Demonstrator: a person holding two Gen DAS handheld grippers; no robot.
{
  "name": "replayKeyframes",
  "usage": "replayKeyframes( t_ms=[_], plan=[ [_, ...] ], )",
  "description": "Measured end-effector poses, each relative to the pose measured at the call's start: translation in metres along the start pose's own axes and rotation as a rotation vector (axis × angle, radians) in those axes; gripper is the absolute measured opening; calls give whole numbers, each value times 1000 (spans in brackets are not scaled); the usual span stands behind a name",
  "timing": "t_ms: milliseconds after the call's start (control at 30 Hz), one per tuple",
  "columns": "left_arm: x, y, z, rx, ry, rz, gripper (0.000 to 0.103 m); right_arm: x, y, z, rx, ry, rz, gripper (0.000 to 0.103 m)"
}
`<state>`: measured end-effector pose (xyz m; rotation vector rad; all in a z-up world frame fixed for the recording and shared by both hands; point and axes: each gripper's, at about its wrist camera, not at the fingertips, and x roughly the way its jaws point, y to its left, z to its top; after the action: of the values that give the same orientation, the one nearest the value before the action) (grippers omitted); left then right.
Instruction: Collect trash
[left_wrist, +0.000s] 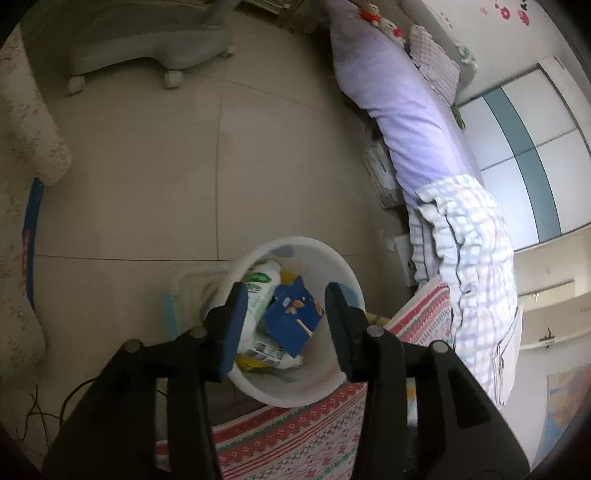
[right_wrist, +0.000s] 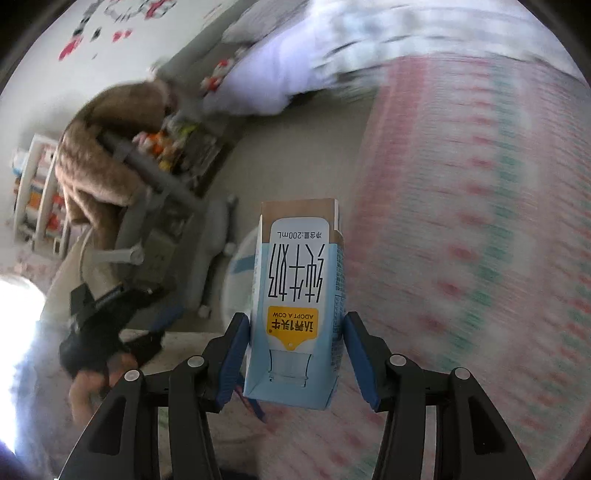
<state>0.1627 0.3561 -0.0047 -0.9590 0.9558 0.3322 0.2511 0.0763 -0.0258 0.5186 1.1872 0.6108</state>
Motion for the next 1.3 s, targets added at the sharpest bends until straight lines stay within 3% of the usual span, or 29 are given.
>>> replayKeyframes(
  t_ms=[100, 167, 233, 367, 600, 700, 833, 900, 1000, 1300],
  plan=[
    [-5, -3, 0, 27, -27, 29, 48, 44, 42, 16, -74, 39, -9, 57],
    [-8, -5, -1, 37, -43, 46, 50, 71, 57, 20, -129, 53, -81, 65],
    [-10, -5, -2, 39, -43, 41, 51, 89, 57, 18, -132, 82, -167, 65],
    [-10, -10, -6, 64, -38, 30, 51, 84, 45, -1, -118, 96, -144, 65],
    [-19, -32, -31, 178, -15, 40, 53, 0, 26, -44, -140, 33, -75, 65],
    [-34, -45, -54, 261, -8, 67, 65, -42, 30, -66, -194, 0, -30, 65],
    [-72, -55, -103, 442, -107, 148, 87, -82, 39, -94, -248, 8, -2, 65],
    [-86, -54, -125, 502, -134, 198, 87, -102, 38, -105, -253, 0, 0, 65],
    [-109, -54, -149, 556, -169, 204, 88, -124, 38, -127, -275, -23, -1, 65],
    [-147, -58, -194, 719, -330, 345, 93, -163, 44, -175, -395, -133, -14, 67]
  ],
)
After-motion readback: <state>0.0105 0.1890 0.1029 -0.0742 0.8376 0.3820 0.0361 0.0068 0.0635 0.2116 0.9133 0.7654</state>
